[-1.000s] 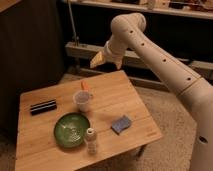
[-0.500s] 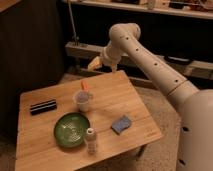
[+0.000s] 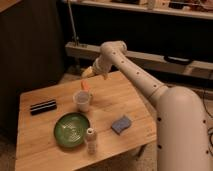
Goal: Place the pepper in the ceramic cup
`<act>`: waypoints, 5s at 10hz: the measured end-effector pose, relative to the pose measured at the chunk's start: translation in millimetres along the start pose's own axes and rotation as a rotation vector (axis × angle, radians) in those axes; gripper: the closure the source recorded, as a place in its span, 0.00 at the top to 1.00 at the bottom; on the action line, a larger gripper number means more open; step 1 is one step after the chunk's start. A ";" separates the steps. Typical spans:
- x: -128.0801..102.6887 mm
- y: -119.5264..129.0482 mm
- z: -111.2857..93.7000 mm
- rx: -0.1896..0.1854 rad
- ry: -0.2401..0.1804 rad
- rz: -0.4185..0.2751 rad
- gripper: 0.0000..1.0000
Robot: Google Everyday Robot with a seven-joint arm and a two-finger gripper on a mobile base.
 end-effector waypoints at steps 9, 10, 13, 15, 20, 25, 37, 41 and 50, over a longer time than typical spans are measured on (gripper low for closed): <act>-11.4 -7.1 117.0 -0.110 -0.148 -0.169 0.80; -18.9 -4.6 126.0 -0.135 -0.168 -0.180 0.80; -34.3 3.6 141.3 -0.183 -0.209 -0.183 0.77; -40.2 7.1 145.3 -0.201 -0.222 -0.175 0.59; -47.0 13.0 145.4 -0.243 -0.244 -0.151 0.17; -41.2 4.7 121.5 -0.167 -0.195 -0.145 0.17; -99.4 -6.2 -75.7 0.434 0.020 -0.115 0.17; -112.7 -21.3 -79.0 0.580 0.050 -0.236 0.17; -100.3 -5.3 -132.3 0.601 -0.166 -0.254 0.17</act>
